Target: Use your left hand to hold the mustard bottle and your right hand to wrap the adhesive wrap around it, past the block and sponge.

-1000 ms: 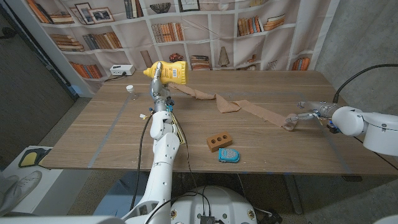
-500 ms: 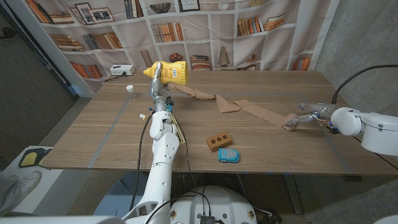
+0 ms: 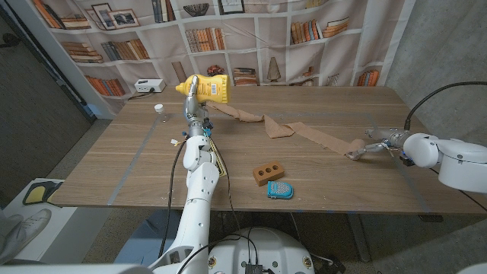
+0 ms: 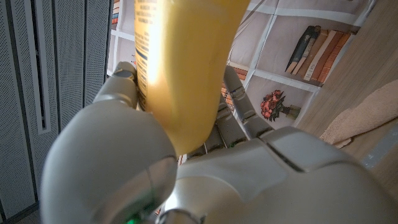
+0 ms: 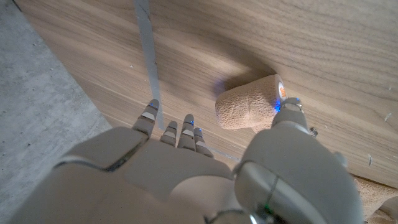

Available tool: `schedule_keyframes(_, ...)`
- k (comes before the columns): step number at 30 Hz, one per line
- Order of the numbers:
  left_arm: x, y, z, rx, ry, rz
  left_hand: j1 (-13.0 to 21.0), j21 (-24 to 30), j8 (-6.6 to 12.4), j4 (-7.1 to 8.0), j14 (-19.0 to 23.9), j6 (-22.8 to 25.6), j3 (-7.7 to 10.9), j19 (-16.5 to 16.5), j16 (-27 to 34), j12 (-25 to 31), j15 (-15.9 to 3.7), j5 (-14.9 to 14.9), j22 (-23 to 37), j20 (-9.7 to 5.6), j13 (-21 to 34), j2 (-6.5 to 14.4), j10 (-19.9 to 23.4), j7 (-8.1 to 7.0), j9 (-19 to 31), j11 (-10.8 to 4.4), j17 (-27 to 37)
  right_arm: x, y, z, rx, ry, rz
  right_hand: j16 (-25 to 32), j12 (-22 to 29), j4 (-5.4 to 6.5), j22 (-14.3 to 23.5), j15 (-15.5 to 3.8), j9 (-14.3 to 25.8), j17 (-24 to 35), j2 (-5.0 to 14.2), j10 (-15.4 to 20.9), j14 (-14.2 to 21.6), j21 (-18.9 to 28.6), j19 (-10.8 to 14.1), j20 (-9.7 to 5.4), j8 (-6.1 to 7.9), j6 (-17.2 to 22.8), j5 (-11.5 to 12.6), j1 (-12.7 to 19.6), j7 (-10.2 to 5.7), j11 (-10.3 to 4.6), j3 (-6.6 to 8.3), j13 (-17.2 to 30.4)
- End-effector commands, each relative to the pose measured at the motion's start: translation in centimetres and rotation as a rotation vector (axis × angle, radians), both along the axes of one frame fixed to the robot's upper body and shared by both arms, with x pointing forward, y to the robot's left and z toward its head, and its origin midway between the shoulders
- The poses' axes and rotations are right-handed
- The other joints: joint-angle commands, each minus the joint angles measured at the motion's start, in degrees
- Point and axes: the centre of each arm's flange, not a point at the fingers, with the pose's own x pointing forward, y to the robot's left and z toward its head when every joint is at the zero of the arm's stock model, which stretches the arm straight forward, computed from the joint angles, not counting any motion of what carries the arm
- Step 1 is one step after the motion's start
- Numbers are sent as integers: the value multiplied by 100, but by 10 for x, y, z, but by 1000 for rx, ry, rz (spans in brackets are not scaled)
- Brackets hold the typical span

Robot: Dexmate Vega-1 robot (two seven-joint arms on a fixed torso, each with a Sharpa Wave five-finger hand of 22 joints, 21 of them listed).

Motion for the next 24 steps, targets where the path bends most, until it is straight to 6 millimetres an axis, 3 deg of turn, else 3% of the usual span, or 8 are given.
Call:
schedule_keyframes(1, 0, 2, -1, 0, 1, 1, 1456, 40, 40, -4, 29, -13, 67, -6, -10, 26, 2, 38, 8, 1, 7, 1456, 30, -5, -6, -23, 4, 4, 2, -6, -9, 12, -4, 5, 2, -38, 18, -19, 6, 19, 7, -22, -64, 34, 8, 7, -7, -31, 28, 63, -9, 12, -7, 0)
schedule_keyframes(24, -2, 1, -4, -3, 8, 3, 1443, 45, 64, -9, 26, -16, 80, -15, -19, 52, 8, 39, 9, 11, 8, 1456, 27, -7, -40, -10, 4, 12, 3, -15, -7, 14, 21, 26, 67, -32, 18, -38, 8, 20, 33, 103, -49, 41, 23, -3, 64, 92, 37, 101, -22, -52, 7, 3)
